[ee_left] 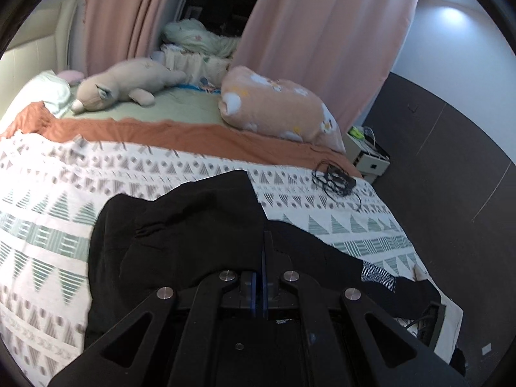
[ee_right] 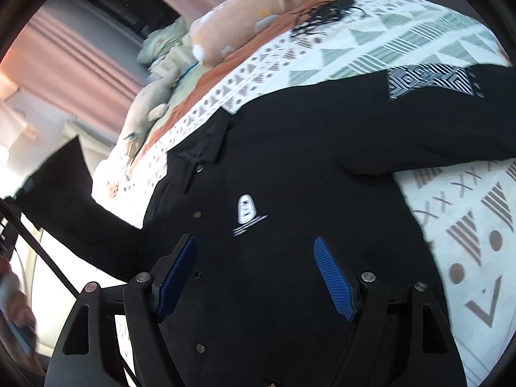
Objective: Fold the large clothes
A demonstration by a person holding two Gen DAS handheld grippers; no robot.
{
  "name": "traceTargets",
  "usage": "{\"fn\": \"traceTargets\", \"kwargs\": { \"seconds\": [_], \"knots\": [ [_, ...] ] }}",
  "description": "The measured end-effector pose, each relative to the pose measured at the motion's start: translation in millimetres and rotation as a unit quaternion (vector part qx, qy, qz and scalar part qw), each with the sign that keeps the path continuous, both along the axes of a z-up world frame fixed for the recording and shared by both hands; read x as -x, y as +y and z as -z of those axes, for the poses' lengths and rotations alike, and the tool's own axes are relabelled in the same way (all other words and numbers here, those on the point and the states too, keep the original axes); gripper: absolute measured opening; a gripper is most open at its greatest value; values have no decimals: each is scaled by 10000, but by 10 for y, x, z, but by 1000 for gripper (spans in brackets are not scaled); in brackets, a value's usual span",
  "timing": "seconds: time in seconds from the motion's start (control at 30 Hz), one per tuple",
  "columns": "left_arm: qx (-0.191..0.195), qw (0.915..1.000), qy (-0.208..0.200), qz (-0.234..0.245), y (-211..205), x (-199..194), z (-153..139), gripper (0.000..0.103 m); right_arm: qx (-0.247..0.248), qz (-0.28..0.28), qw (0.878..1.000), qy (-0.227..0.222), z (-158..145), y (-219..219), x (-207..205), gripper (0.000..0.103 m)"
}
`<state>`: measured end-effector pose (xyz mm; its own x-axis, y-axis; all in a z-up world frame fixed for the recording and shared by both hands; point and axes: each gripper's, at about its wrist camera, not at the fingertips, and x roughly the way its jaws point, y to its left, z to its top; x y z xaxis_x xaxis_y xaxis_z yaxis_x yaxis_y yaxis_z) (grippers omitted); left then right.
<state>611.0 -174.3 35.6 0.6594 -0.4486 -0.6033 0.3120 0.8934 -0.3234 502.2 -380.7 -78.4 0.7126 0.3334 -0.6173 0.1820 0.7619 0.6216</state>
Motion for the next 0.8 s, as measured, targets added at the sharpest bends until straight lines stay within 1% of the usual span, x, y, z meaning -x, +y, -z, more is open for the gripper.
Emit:
{"fn": "traceTargets", "kwargs": {
  "seconds": [0.1, 0.23, 0.3, 0.4, 0.43, 0.5, 0.53, 0.57, 0.7, 0.8],
  "knots": [
    [-70, 9997, 191, 149, -269, -41, 304, 4, 49, 242, 9997, 92, 18, -127, 24, 74],
    [-183, 9973, 662, 256, -608, -134, 810, 4, -137, 364, 9992, 93, 18, -229, 53, 74],
    [-141, 9946, 965, 362, -708, -150, 1069, 4, -166, 411, 9990, 97, 10, -251, 68, 74],
    [-56, 9908, 1278, 432, -804, -126, 1382, 5, -219, 455, 9987, 105, 16, -290, 83, 74],
    [7, 9896, 1357, 471, -816, -107, 1461, 11, -225, 463, 9986, 106, 23, -308, 78, 74],
    [84, 9861, 1552, 582, -878, -106, 1617, 44, -211, 463, 9986, 106, 34, -314, 74, 74],
    [98, 9833, 1688, 666, -912, -97, 1693, 94, -204, 453, 9987, 107, 32, -310, 71, 74],
    [132, 9830, 1704, 668, -920, -70, 1732, 103, -204, 440, 9988, 108, 30, -305, 69, 74],
    [345, 9833, 1702, 536, -762, 7, 1735, 103, -171, 395, 9990, 104, 31, -299, 54, 74],
    [630, 9856, 1544, 268, -481, 150, 1597, 103, -144, 425, 9989, 104, 25, -293, 52, 74]
  ]
}}
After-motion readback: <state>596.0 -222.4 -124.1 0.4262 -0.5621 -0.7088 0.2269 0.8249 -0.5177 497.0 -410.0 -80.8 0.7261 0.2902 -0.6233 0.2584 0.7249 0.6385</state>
